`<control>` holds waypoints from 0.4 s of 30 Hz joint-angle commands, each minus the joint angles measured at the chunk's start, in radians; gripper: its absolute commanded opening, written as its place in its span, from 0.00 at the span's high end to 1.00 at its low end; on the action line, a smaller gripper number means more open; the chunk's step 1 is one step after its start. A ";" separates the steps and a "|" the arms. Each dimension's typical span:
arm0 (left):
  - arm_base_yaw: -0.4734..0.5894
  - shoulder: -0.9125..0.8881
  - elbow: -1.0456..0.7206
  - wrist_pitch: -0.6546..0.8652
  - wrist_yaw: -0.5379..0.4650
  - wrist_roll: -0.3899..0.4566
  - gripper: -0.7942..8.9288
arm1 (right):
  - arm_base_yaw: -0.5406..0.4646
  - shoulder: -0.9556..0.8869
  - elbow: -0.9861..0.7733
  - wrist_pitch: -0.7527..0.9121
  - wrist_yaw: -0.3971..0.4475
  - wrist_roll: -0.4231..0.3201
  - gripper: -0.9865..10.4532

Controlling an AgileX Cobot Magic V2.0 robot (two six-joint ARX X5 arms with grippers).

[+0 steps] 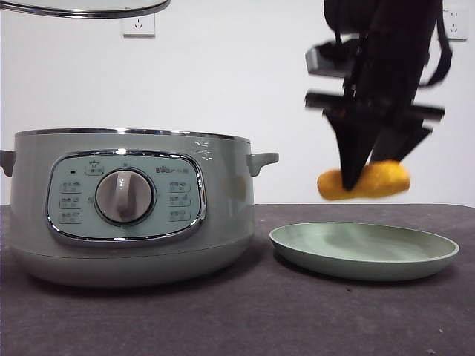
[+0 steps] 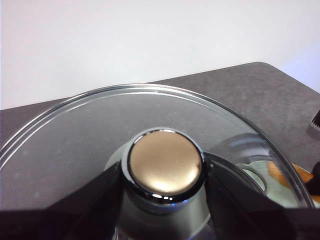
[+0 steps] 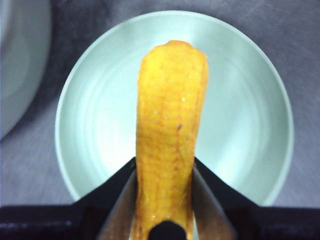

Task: Take the corn out from the steamer,put the corn on the plate,close the lid

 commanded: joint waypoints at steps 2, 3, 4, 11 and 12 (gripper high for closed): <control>-0.001 -0.013 0.010 0.056 -0.002 -0.007 0.93 | 0.000 0.008 -0.085 0.123 0.000 0.010 0.92; -0.001 -0.013 0.010 0.056 -0.002 -0.007 0.93 | 0.000 0.008 -0.100 0.146 0.000 0.010 0.92; -0.001 -0.013 0.010 0.056 -0.002 -0.007 0.93 | 0.000 0.009 -0.114 0.173 0.000 0.010 0.92; -0.001 -0.012 0.010 0.056 -0.002 -0.007 0.93 | -0.008 0.047 -0.131 0.217 0.000 0.008 0.92; -0.001 -0.012 0.010 0.056 -0.002 -0.007 0.93 | -0.011 0.056 -0.131 0.216 -0.001 0.006 0.92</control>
